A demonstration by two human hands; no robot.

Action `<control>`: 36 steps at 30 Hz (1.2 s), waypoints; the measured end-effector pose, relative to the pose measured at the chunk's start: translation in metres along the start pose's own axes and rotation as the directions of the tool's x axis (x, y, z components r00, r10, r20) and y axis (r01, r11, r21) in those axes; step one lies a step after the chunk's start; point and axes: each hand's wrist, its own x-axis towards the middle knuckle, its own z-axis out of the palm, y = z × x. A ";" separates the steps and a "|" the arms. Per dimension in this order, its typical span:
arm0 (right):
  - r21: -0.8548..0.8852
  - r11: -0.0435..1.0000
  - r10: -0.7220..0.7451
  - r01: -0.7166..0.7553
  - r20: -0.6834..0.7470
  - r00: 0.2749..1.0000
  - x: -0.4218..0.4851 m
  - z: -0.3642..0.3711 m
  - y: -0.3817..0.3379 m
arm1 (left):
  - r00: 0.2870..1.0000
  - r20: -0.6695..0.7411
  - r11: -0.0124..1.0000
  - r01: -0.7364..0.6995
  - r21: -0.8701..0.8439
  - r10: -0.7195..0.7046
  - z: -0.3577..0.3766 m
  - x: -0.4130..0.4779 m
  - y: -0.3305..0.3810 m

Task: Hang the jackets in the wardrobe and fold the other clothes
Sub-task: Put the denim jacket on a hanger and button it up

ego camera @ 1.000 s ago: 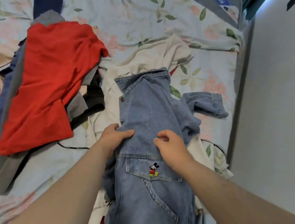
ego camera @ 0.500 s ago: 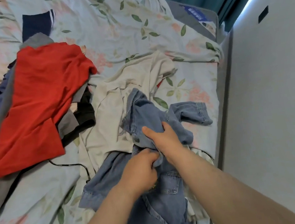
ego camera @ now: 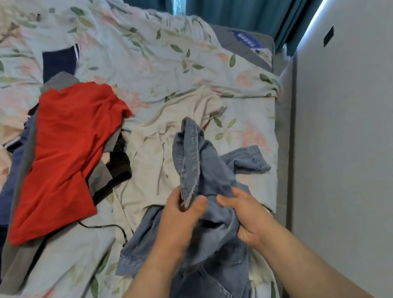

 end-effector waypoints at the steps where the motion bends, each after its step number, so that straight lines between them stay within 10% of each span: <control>1: 0.003 1.000 -0.009 0.009 0.021 1.000 -0.015 0.008 -0.001 | 1.000 0.012 1.000 -0.016 -0.007 0.017 0.002 -0.007 0.011; 9: -0.013 0.980 -0.198 0.201 0.118 0.973 -0.123 0.082 -0.024 | 0.974 -0.117 0.973 -0.207 -0.100 0.195 -0.027 -0.076 0.102; 16: -0.048 0.910 -0.393 0.413 0.225 0.892 -0.202 0.150 -0.066 | 0.937 0.242 0.952 -0.195 -0.235 0.252 -0.082 -0.149 0.212; 20: -0.067 0.865 -0.447 0.498 0.349 0.824 -0.241 0.191 -0.074 | 0.897 -0.022 0.895 -0.439 0.082 0.442 -0.087 -0.190 0.254; 31: -0.183 0.649 -0.463 0.739 0.675 0.574 -0.364 0.220 -0.080 | 0.611 -0.451 0.697 -0.716 0.036 0.651 -0.110 -0.322 0.271; 36: -0.299 0.308 -0.565 0.903 0.706 0.427 -0.404 0.211 -0.087 | 0.508 -0.434 0.618 -0.770 0.159 0.744 -0.094 -0.404 0.268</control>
